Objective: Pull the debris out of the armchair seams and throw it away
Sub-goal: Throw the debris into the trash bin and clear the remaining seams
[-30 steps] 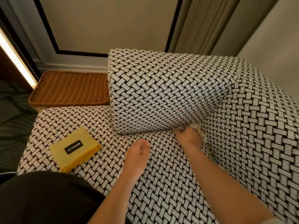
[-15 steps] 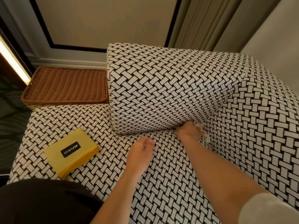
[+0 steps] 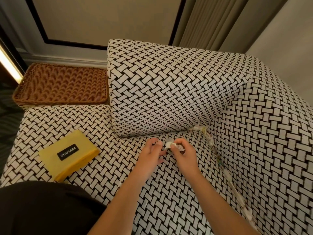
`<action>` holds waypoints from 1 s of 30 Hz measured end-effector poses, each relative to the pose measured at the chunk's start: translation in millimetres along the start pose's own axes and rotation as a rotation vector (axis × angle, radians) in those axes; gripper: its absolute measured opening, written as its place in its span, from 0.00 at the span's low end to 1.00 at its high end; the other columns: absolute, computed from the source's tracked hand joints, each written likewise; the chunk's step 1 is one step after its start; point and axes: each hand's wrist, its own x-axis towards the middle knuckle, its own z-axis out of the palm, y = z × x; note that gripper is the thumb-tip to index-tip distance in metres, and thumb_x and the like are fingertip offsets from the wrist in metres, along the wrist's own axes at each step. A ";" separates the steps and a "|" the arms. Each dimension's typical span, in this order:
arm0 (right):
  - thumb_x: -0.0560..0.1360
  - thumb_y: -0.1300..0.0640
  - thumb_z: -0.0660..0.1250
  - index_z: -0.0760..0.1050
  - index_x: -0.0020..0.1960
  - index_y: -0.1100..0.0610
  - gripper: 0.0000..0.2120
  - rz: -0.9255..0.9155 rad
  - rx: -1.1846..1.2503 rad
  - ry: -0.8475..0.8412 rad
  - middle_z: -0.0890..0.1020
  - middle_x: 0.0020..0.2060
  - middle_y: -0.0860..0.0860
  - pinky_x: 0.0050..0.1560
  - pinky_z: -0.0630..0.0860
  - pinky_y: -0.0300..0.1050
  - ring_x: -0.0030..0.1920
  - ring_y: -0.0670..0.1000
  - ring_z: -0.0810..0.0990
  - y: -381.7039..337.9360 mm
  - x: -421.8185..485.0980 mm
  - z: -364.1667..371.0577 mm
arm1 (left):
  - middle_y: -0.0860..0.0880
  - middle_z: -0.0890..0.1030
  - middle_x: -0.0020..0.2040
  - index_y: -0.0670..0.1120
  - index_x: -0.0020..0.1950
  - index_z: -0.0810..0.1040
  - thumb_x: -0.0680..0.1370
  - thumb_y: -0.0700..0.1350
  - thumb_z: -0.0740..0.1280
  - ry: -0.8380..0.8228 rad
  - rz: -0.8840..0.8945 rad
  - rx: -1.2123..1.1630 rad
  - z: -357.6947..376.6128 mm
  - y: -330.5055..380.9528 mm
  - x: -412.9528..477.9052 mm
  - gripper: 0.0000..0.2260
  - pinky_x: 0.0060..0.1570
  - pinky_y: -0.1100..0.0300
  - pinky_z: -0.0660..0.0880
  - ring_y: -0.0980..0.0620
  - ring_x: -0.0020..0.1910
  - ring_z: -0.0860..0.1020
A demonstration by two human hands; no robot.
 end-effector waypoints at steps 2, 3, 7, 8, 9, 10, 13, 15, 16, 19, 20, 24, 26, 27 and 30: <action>0.75 0.62 0.66 0.76 0.41 0.50 0.08 -0.032 0.065 -0.058 0.80 0.37 0.44 0.42 0.71 0.32 0.39 0.40 0.76 -11.4 -14.0 5.2 | 0.48 0.75 0.59 0.51 0.63 0.66 0.81 0.49 0.55 -0.058 -0.045 -0.083 0.1 0.0 -2.9 0.11 0.55 0.57 0.76 0.53 0.56 0.76; 0.75 0.61 0.66 0.77 0.41 0.47 0.09 -0.049 0.041 -0.070 0.80 0.38 0.42 0.45 0.72 0.33 0.43 0.42 0.76 -14.0 -18.5 8.0 | 0.46 0.76 0.60 0.50 0.65 0.67 0.81 0.50 0.55 -0.088 -0.065 -0.096 -0.1 -0.1 -4.5 0.13 0.57 0.55 0.76 0.52 0.57 0.76; 0.75 0.57 0.67 0.80 0.45 0.47 0.06 -0.106 -0.103 -0.149 0.77 0.49 0.40 0.57 0.63 0.31 0.57 0.43 0.69 -18.2 -18.8 9.7 | 0.45 0.80 0.49 0.46 0.56 0.76 0.82 0.47 0.54 -0.066 -0.089 -0.078 -2.4 0.3 -7.6 0.12 0.46 0.58 0.79 0.53 0.46 0.80; 0.75 0.57 0.66 0.80 0.47 0.48 0.06 -0.097 -0.089 -0.179 0.77 0.51 0.42 0.57 0.64 0.31 0.57 0.43 0.70 -18.7 -14.9 5.4 | 0.46 0.79 0.44 0.45 0.53 0.77 0.82 0.45 0.55 -0.024 -0.084 -0.060 -4.2 -0.1 -6.3 0.11 0.40 0.60 0.78 0.54 0.38 0.79; 0.76 0.57 0.64 0.80 0.50 0.50 0.07 -0.060 -0.064 -0.176 0.76 0.52 0.44 0.54 0.68 0.30 0.55 0.43 0.72 -20.0 -10.1 -0.4 | 0.48 0.77 0.38 0.44 0.52 0.77 0.82 0.43 0.56 0.017 -0.082 -0.050 -6.1 -0.8 -4.7 0.10 0.33 0.62 0.75 0.56 0.31 0.74; 0.77 0.57 0.63 0.78 0.54 0.51 0.08 0.000 -0.041 -0.121 0.76 0.53 0.45 0.50 0.71 0.29 0.51 0.43 0.75 -20.2 -3.5 -7.1 | 0.49 0.74 0.34 0.43 0.50 0.77 0.81 0.42 0.57 0.054 -0.084 -0.059 -7.9 -1.8 -2.8 0.10 0.28 0.63 0.71 0.57 0.27 0.70; 0.78 0.55 0.63 0.71 0.64 0.57 0.15 0.222 -0.069 0.158 0.76 0.46 0.46 0.41 0.73 0.38 0.38 0.48 0.75 -7.1 25.5 -27.4 | 0.51 0.67 0.30 0.42 0.47 0.76 0.81 0.41 0.57 0.123 -0.124 -0.100 -9.9 -2.9 0.8 0.09 0.21 0.68 0.63 0.58 0.23 0.62; 0.76 0.53 0.64 0.69 0.65 0.57 0.19 0.311 -0.175 0.242 0.75 0.39 0.46 0.45 0.76 0.47 0.39 0.49 0.76 7.3 46.2 -37.9 | 0.52 0.66 0.28 0.43 0.44 0.75 0.81 0.43 0.57 0.160 -0.138 -0.098 -8.4 -3.0 1.4 0.11 0.19 0.68 0.61 0.59 0.21 0.61; 0.76 0.52 0.65 0.69 0.64 0.57 0.19 0.336 -0.260 0.248 0.74 0.37 0.45 0.47 0.77 0.50 0.40 0.51 0.76 12.7 55.1 -41.0 | 0.53 0.65 0.27 0.43 0.42 0.75 0.81 0.44 0.57 0.185 -0.147 -0.110 -8.7 -3.6 1.8 0.11 0.18 0.68 0.60 0.59 0.20 0.60; 0.74 0.46 0.65 0.71 0.57 0.56 0.17 0.394 -0.539 0.235 0.75 0.40 0.49 0.52 0.75 0.50 0.46 0.56 0.78 19.5 74.1 -43.6 | 0.53 0.64 0.25 0.42 0.40 0.74 0.81 0.45 0.57 0.213 -0.170 -0.155 -10.2 -4.3 3.3 0.13 0.17 0.68 0.58 0.59 0.19 0.59; 0.74 0.45 0.65 0.72 0.55 0.56 0.18 0.420 -0.589 0.231 0.77 0.42 0.51 0.53 0.74 0.49 0.48 0.57 0.78 20.8 79.5 -42.9 | 0.54 0.64 0.24 0.42 0.40 0.74 0.81 0.45 0.57 0.207 -0.172 -0.162 -10.5 -4.1 4.0 0.13 0.17 0.68 0.58 0.59 0.19 0.59; 0.71 0.42 0.66 0.73 0.53 0.57 0.20 0.556 -0.660 0.204 0.80 0.46 0.53 0.51 0.76 0.48 0.48 0.56 0.79 26.5 98.6 -39.2 | 0.53 0.64 0.24 0.43 0.37 0.74 0.81 0.44 0.56 0.189 -0.163 -0.157 -9.8 -3.4 5.6 0.15 0.20 0.67 0.57 0.59 0.20 0.59; 0.70 0.44 0.67 0.73 0.53 0.57 0.19 0.605 -0.631 0.199 0.80 0.46 0.53 0.48 0.77 0.47 0.46 0.55 0.79 28.1 104.1 -40.0 | 0.53 0.64 0.25 0.44 0.37 0.74 0.81 0.45 0.56 0.188 -0.155 -0.142 -9.4 -4.1 6.8 0.15 0.20 0.66 0.56 0.59 0.20 0.59; 0.70 0.45 0.68 0.73 0.53 0.57 0.19 0.616 -0.622 0.203 0.80 0.46 0.54 0.47 0.78 0.46 0.46 0.55 0.80 28.2 105.8 -40.5 | 0.53 0.64 0.25 0.43 0.37 0.74 0.81 0.45 0.56 0.188 -0.153 -0.138 -9.4 -4.5 7.2 0.15 0.20 0.67 0.57 0.59 0.20 0.59; 0.72 0.47 0.67 0.73 0.56 0.58 0.18 0.625 -0.618 0.224 0.80 0.50 0.56 0.49 0.78 0.49 0.49 0.57 0.79 27.9 108.2 -39.8 | 0.52 0.64 0.25 0.43 0.37 0.73 0.81 0.45 0.56 0.175 -0.156 -0.152 -10.0 -4.7 6.4 0.15 0.19 0.67 0.56 0.59 0.19 0.59</action>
